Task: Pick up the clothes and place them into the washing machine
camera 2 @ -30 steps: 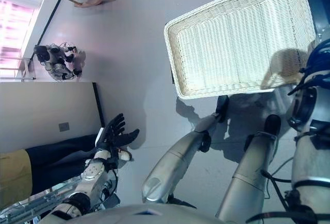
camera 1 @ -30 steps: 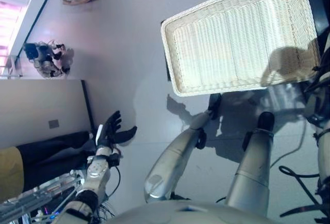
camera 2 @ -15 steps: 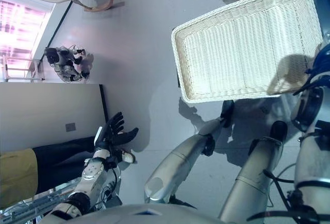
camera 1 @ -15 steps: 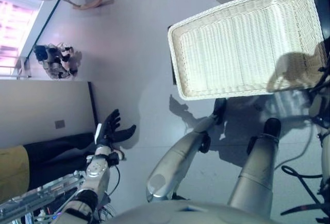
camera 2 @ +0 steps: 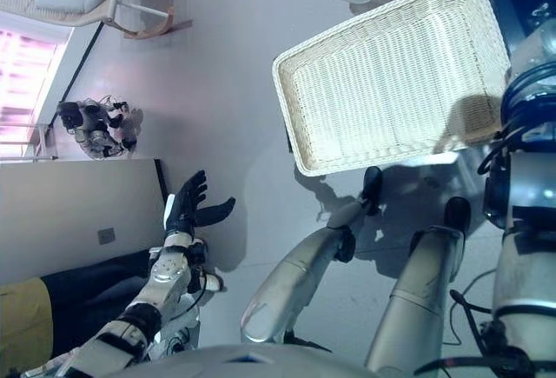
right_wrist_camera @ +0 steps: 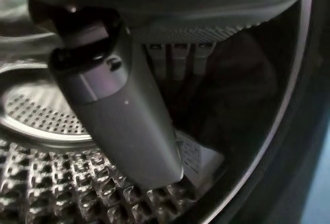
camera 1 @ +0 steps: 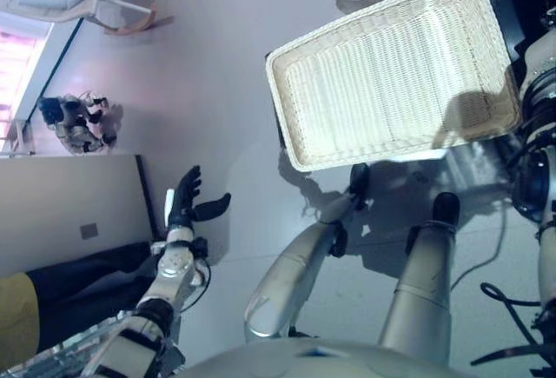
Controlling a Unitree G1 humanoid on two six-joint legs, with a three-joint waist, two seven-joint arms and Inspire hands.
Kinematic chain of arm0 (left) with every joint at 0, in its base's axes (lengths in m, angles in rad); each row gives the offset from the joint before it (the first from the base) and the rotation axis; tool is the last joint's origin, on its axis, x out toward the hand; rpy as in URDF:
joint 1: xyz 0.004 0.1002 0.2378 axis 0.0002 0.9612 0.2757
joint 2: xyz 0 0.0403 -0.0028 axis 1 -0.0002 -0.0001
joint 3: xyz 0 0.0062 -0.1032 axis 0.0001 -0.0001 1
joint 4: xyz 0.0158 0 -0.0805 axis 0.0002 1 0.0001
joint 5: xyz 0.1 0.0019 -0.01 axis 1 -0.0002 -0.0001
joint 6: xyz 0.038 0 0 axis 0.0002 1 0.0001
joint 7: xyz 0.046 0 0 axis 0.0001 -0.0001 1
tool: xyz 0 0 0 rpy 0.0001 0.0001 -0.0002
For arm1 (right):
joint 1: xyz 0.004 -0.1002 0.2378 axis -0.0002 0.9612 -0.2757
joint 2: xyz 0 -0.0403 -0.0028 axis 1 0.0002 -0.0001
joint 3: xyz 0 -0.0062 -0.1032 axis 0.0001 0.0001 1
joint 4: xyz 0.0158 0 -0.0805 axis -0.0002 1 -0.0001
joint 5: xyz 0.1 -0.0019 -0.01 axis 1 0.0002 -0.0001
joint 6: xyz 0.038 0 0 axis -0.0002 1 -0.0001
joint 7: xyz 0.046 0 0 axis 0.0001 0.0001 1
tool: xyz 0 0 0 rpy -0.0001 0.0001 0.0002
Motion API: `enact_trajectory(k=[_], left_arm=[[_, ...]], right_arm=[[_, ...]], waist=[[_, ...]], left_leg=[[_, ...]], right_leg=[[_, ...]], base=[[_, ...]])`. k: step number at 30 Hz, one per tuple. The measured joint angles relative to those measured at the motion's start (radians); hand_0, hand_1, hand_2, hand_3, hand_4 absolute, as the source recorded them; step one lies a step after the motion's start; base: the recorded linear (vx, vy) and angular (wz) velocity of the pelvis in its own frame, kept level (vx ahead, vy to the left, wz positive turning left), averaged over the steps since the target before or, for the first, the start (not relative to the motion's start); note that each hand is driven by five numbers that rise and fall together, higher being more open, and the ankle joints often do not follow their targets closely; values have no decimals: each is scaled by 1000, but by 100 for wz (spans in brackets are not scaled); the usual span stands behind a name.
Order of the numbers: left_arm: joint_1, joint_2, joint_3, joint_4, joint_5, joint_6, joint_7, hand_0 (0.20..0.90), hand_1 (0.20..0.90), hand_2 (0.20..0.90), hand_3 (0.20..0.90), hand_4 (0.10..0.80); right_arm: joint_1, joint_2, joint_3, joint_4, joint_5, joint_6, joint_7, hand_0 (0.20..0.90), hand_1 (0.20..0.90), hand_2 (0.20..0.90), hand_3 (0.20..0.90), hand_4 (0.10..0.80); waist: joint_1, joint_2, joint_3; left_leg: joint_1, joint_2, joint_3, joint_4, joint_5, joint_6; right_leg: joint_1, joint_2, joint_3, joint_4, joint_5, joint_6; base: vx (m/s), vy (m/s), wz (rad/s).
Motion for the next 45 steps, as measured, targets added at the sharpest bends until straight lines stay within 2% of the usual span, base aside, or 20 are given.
enact_trajectory(k=[4,8,12,14,16,22,26,32,35,37,39,40,42,45], left_arm=[[-1,-6,0,20,-4,2,-13,900,900,900,900,800],[-1,-7,1,24,-38,7,-47,900,900,900,900,800],[-4,-8,3,37,-44,20,-64,900,900,900,900,800],[1,-8,8,47,-44,24,-72,900,900,900,900,800],[2,-9,12,53,-44,27,-81,900,900,900,900,800],[4,-23,57,62,-44,56,-97,900,900,900,900,800],[26,-24,117,71,-48,70,-101,900,900,900,900,800],[28,-24,159,107,-51,114,-117,900,900,900,900,800],[51,-15,188,111,-37,118,-116,900,900,900,900,800],[171,-58,231,-27,-9,122,-122,900,900,900,900,800],[227,-66,181,-25,140,116,-124,900,900,900,900,800],[264,-60,167,8,194,114,-117,900,900,900,900,800],[264,-78,166,173,212,114,-132,900,900,900,900,800],[271,-85,187,360,179,153,-183,900,900,900,900,800]], right_arm=[[32,74,-77,-31,334,-109,155,900,900,900,900,800],[80,123,-102,-45,471,-152,251,900,900,900,900,800],[131,188,-115,-47,510,-161,302,900,900,900,900,800],[186,220,-116,-47,509,-162,315,900,900,900,900,800],[252,256,-121,-52,509,-159,326,900,900,900,900,800],[493,330,-134,-159,506,-148,359,900,900,900,900,800],[666,420,-114,-220,476,-114,388,900,900,900,900,800],[929,488,-59,-277,318,-33,446,900,900,900,900,800],[1033,455,1,-275,58,22,444,900,900,900,900,800],[1082,417,14,-273,-90,63,437,900,900,900,900,800],[1159,412,41,-245,-293,80,414,900,900,900,900,800],[1183,427,49,-224,-380,93,400,900,900,900,900,800],[1220,450,70,-168,-494,100,399,900,900,900,900,800],[1308,489,67,-123,-565,106,412,900,900,900,900,800]], waist=[[-6,-15,1],[-5,-26,7],[-5,-32,8],[-10,-52,5],[-13,-72,5],[-31,-90,5],[-58,-139,4],[-95,-251,-31],[-107,-302,-54],[-108,-323,-59],[-101,-333,-83],[-98,-351,-103],[-96,-368,-143],[-106,-397,-199]], left_leg=[[19,3,6,3,-10,3],[49,11,8,14,-22,1],[73,13,9,15,-25,0],[92,17,10,14,-32,-2],[113,17,10,13,-40,-7],[194,21,0,5,-57,5],[281,32,6,-21,-70,6],[406,49,12,-64,-89,3],[467,61,25,-79,-104,0],[510,73,30,-79,-115,0],[554,84,19,-82,-128,-6],[572,91,21,-85,-138,-13],[609,101,23,-99,-145,-20],[665,114,23,-130,-150,-28]], right_leg=[[28,6,3,-17,4,2],[65,10,3,-25,4,1],[93,14,3,-31,4,1],[111,16,5,-39,5,-1],[136,16,3,-48,4,-3],[245,14,-7,-108,9,0],[342,19,-11,-169,19,5],[480,22,-33,-250,23,0],[547,28,-37,-291,27,-6],[607,29,-57,-339,48,-3],[674,34,-87,-383,53,-8],[695,39,-93,-394,50,-13],[736,47,-97,-419,49,-14],[793,50,-118,-457,51,-24]], base=[[12,15,-7],[5,9,-4],[7,3,-3],[25,2,-9],[41,-24,-2],[72,-18,-1],[71,-57,-12],[69,-80,-9],[30,-92,-21],[33,-169,-21],[75,-126,18],[100,-109,2],[103,-107,-8],[77,-79,-2]])
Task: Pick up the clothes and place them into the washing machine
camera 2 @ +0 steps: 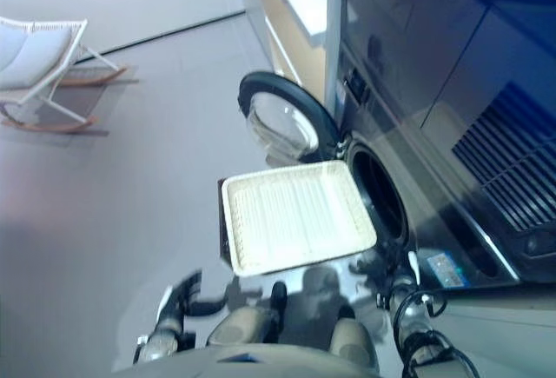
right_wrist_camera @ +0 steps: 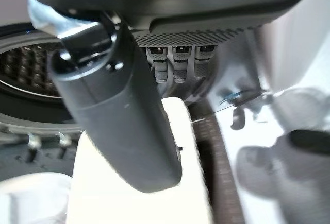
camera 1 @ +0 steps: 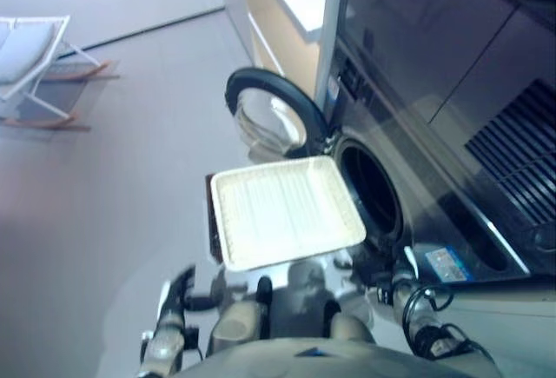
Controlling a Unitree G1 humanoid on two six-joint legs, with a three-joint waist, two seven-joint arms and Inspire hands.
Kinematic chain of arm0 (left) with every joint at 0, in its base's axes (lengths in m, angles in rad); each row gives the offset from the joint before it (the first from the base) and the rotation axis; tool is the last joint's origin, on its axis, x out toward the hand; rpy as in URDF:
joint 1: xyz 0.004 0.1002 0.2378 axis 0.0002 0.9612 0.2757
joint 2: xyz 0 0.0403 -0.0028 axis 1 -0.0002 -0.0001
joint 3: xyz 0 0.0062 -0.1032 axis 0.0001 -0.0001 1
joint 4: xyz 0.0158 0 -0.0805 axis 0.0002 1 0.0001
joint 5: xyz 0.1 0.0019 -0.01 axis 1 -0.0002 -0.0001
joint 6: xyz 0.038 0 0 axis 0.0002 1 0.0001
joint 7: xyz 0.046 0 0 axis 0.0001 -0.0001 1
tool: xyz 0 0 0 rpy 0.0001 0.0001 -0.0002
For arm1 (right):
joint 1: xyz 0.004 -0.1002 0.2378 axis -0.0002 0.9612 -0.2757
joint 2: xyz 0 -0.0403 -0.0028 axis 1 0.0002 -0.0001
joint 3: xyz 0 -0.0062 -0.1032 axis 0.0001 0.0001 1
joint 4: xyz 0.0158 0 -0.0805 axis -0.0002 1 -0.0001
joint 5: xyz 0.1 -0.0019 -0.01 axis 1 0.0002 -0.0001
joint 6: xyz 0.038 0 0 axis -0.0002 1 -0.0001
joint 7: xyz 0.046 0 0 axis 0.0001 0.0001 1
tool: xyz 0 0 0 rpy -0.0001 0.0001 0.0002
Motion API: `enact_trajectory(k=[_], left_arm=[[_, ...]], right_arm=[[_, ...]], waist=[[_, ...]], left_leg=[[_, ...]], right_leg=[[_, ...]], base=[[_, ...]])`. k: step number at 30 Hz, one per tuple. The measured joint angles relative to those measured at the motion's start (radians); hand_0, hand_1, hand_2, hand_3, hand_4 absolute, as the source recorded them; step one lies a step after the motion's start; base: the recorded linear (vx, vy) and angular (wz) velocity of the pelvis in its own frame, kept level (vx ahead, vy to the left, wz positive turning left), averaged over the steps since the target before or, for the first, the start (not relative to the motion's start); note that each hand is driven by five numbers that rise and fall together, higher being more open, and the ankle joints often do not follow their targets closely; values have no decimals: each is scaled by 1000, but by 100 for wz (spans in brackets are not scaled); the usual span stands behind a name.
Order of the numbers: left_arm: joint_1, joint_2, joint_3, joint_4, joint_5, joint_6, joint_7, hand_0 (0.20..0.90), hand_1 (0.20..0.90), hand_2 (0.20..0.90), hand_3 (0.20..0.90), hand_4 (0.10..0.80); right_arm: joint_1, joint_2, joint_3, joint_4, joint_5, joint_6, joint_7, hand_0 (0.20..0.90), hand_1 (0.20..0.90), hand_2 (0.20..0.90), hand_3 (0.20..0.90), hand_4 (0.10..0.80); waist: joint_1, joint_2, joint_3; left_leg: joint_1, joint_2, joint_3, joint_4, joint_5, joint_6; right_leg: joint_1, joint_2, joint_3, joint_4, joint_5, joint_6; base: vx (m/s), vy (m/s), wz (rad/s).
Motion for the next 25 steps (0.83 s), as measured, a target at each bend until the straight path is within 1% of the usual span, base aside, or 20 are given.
enact_trajectory(k=[3,5,6,8,11,12,13,14,18,25], left_arm=[[12,2,7,53,-5,16,-18,900,900,900,900,800],[15,2,6,56,-3,25,-23,900,900,900,900,800],[17,2,6,54,1,24,-23,900,900,900,900,800],[14,6,6,56,37,24,-23,900,900,900,900,800],[1,5,-1,56,98,25,-24,900,900,900,900,800],[-4,5,-2,56,113,25,-26,900,900,900,900,800],[-1,4,-2,59,114,26,-30,900,900,900,900,800],[-1,4,-1,60,114,30,-32,900,900,900,900,800],[1,6,-1,65,132,46,-32,900,900,900,900,800],[7,7,-2,65,132,47,-32,900,900,900,900,800]], right_arm=[[74,25,0,73,-52,14,21,900,900,900,900,800],[114,39,-11,144,-94,24,34,900,900,900,900,800],[137,50,-44,172,-86,26,35,900,900,900,900,800],[146,49,-49,215,-89,35,34,900,900,900,900,800],[174,43,-46,243,-129,55,39,900,900,900,900,800],[181,42,-47,246,-136,57,40,900,900,900,900,800],[184,43,-47,253,-136,58,43,900,900,900,900,800],[183,43,-47,256,-135,60,48,900,900,900,900,800],[182,43,-33,257,-135,64,54,900,900,900,900,800],[182,42,-17,254,-129,65,56,900,900,900,900,800]], waist=[[-5,-18,-51],[-7,-20,-88],[-12,-19,-114],[-30,-23,-138],[-41,-25,-152],[-48,-32,-156],[-55,-26,-156],[-59,-33,-159],[-59,-30,-162],[-59,-34,-173]], left_leg=[[43,7,-3,-22,-1,-5],[75,6,-2,-41,-2,-5],[83,5,0,-53,-3,-7],[95,5,1,-57,-1,-5],[122,7,0,-66,-8,-9],[129,7,-3,-65,-8,-9],[131,7,-4,-65,-9,-9],[138,7,-4,-65,-8,-9],[145,7,-6,-65,-10,-10],[151,8,-7,-64,-9,-9]], right_leg=[[48,1,-11,-26,1,-2],[80,-1,-21,-44,1,-2],[83,-1,-25,-49,1,-1],[96,-1,-32,-53,2,-2],[125,0,-34,-60,-1,1],[132,1,-38,-62,-1,1],[136,0,-39,-63,-1,1],[142,0,-41,-63,-1,1],[151,-1,-48,-59,-4,-2],[154,-1,-50,-51,-5,-4]], base=[[58,-60,1],[27,-45,-1],[12,-34,-8],[16,-35,-4],[30,-42,2],[30,-40,6],[30,-41,4],[27,-41,2],[14,-30,2],[0,0,0]])
